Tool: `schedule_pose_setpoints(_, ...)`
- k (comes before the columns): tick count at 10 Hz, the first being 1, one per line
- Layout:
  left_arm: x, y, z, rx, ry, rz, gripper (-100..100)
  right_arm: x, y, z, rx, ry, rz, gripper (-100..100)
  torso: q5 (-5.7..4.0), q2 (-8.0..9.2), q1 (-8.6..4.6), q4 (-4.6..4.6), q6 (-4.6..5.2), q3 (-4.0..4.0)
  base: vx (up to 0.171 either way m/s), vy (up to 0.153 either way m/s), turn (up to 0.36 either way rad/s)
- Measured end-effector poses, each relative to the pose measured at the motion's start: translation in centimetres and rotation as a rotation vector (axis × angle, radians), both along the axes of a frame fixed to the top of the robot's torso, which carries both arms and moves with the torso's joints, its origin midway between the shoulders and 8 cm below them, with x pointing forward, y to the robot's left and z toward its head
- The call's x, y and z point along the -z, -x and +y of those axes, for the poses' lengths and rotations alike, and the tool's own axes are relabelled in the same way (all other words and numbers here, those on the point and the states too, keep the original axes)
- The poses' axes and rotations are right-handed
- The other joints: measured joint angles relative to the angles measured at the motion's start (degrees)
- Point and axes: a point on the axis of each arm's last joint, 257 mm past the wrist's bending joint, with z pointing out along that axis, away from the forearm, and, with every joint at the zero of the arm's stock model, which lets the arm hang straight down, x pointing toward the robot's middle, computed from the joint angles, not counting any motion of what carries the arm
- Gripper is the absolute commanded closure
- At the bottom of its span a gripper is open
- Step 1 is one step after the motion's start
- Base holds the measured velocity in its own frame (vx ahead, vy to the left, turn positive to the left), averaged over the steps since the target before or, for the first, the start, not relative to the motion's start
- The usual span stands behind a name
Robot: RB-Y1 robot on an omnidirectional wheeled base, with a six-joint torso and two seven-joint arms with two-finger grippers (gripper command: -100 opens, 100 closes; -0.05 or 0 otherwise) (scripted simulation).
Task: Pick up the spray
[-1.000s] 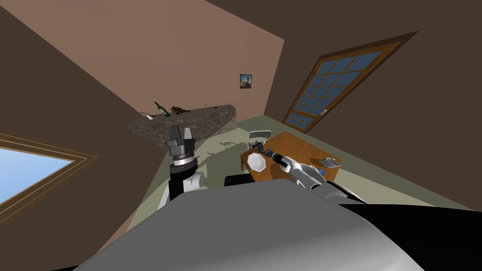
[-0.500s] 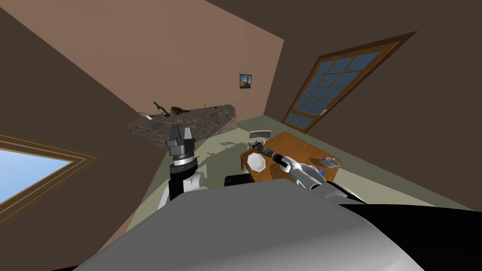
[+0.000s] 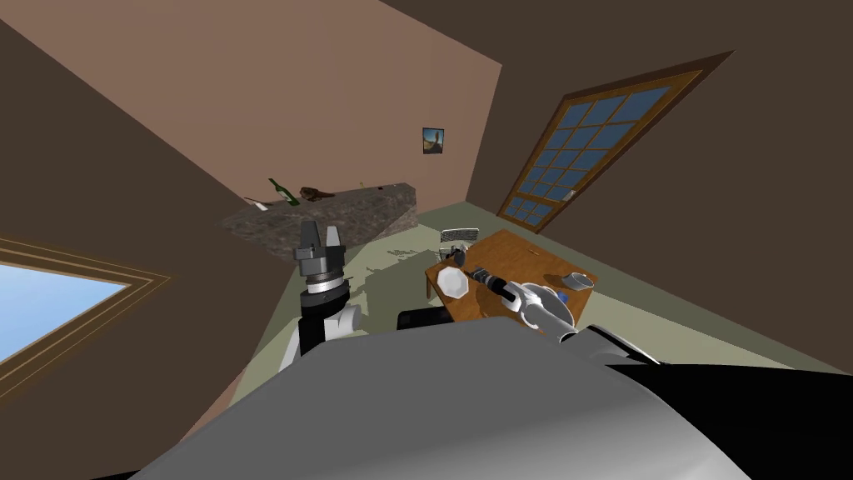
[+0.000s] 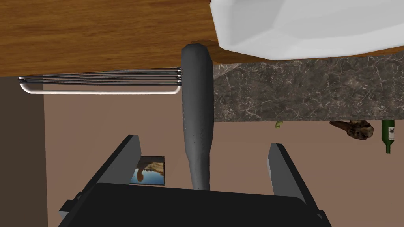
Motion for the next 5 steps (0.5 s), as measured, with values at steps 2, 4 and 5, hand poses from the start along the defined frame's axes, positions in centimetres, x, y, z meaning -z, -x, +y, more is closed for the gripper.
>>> schedule_pose_setpoints(2, 0.0, 0.0, 0.0, 0.0, 0.0, 0.0, 0, 0.9, 1.8, -0.4, 0.025, -0.04, 0.041, -100, 0.01, -0.06, -0.02, 0.0, 0.0, -0.03, -0.049, 0.003, 0.005)
schedule_pose_setpoints(4, 0.0, 0.0, 0.0, 0.0, 0.0, 0.0, 0, 0.6, 0.4, 0.8, -0.007, -0.014, 0.021, -100, -0.06, -0.93, -0.38, -0.16, -0.06, -0.51, 0.161, -0.074, 0.045)
schedule_pose_setpoints(5, 0.0, 0.0, 0.0, 0.0, 0.0, 0.0, 0, -0.1, -0.5, 1.6, -0.032, 0.007, -0.004, -100, -0.08, -1.15, -0.37, -0.23, -0.03, -0.65, 0.125, -0.007, -0.054)
